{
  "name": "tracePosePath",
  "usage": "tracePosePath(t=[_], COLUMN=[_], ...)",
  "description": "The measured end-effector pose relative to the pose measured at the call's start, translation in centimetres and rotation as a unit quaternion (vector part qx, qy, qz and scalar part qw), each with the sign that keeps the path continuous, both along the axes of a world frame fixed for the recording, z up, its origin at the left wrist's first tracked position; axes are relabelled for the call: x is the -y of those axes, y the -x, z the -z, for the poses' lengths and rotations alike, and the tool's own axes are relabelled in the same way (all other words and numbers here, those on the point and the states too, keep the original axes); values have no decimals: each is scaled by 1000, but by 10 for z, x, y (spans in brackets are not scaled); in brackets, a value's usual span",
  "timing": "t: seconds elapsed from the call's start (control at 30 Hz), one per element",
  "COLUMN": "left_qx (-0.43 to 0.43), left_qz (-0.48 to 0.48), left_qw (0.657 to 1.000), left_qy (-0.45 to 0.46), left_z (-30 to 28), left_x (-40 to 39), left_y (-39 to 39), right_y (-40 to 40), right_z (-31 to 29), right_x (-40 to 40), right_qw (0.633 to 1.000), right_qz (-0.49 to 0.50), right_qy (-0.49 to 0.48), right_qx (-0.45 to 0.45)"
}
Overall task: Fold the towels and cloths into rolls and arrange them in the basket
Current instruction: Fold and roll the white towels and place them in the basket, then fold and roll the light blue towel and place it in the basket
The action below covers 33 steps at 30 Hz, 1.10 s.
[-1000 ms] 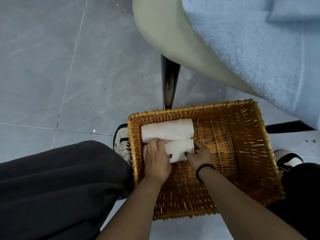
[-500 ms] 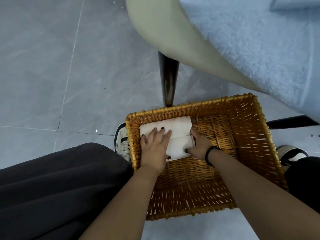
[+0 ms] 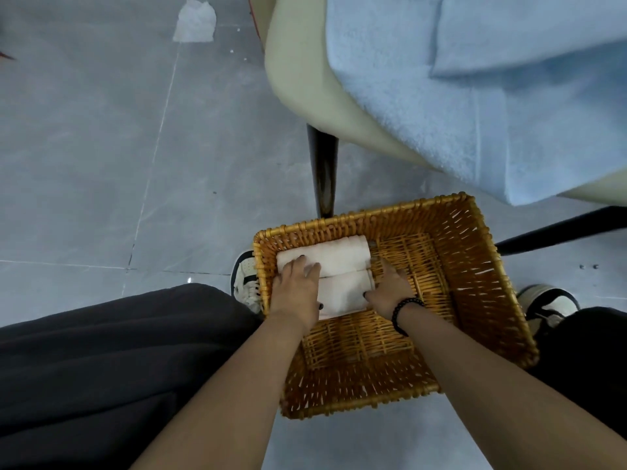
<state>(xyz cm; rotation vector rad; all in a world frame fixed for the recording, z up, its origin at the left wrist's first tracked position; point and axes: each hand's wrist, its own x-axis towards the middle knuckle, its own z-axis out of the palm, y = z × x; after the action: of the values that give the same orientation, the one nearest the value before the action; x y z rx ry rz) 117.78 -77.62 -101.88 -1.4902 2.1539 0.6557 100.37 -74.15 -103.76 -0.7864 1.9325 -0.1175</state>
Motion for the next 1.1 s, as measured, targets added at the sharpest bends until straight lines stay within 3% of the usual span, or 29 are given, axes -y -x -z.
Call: tracePosePath(t=[0.2,0.5,0.67,1.1], left_qx=[-31,-163,-226,-333], left_qz=[9,8,33,46], left_qw=[999,980,968,922], left_qy=[38,110,101,191], left_z=[-40,-145,-197,-307], left_x=[0,-7,-17,-1], left_y=[6,36,61,87], right_y=[10,24,37,77], right_z=[-45,-138,-196,-336], right_x=[-11,-48,-64,-88], right_qw=[999,982,968,920], right_qz=[-11,23,-20,-59], right_qy=[40,188,244,366], right_qx=[-21,-18,-52,-126])
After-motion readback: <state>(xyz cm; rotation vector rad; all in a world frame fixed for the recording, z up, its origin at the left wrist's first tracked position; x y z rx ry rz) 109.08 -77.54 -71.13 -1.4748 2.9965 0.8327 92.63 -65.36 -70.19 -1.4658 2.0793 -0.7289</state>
